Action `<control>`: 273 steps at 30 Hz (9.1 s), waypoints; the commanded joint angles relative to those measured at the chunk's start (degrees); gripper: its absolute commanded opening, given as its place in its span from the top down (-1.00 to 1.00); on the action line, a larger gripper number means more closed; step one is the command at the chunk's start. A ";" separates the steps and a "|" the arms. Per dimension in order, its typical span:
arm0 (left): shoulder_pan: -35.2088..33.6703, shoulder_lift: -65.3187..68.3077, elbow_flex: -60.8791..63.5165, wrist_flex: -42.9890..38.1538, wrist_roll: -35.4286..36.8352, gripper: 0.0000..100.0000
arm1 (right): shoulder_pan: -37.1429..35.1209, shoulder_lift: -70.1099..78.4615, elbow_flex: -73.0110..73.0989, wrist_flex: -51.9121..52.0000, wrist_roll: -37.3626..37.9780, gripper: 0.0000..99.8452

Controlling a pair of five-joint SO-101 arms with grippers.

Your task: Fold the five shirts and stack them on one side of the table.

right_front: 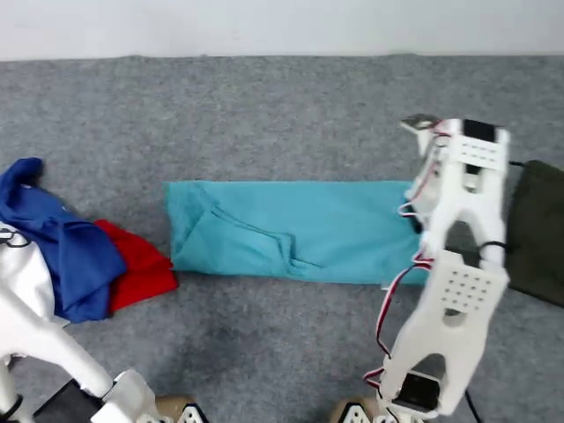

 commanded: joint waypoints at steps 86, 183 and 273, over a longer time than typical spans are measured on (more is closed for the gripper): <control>-0.35 -6.77 5.67 1.05 -0.09 0.97 | -46.46 8.48 -15.82 5.67 -0.09 0.98; -0.26 -7.65 13.32 -4.75 -0.44 0.97 | -36.62 0.48 6.33 7.43 -30.15 0.98; -0.53 -7.65 13.41 -5.89 -6.68 0.97 | -22.81 6.90 -1.05 -2.15 -68.57 0.98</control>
